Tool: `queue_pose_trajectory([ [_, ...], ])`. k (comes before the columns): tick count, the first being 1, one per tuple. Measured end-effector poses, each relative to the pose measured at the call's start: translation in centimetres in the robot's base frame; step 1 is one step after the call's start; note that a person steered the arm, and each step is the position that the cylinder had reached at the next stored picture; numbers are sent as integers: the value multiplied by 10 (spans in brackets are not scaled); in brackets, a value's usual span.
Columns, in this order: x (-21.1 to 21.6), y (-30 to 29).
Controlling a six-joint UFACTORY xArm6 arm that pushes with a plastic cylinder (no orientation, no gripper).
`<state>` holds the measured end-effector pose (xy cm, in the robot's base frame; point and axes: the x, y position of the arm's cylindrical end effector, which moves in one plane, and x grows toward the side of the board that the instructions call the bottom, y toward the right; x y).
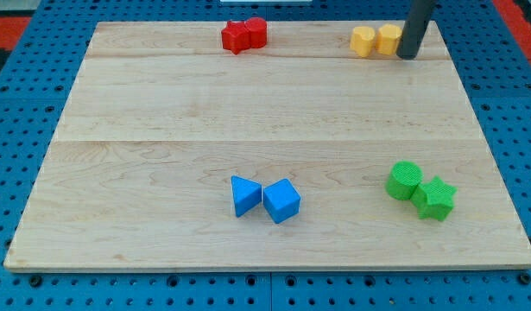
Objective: Separate the yellow blocks
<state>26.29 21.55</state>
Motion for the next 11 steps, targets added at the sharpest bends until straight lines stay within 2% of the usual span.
queue_pose_trajectory([
  [5, -3, -83],
  [6, 6, -117],
  [7, 15, -162],
  [9, 10, -327],
  [10, -7, -371],
  [11, -30, -372],
])
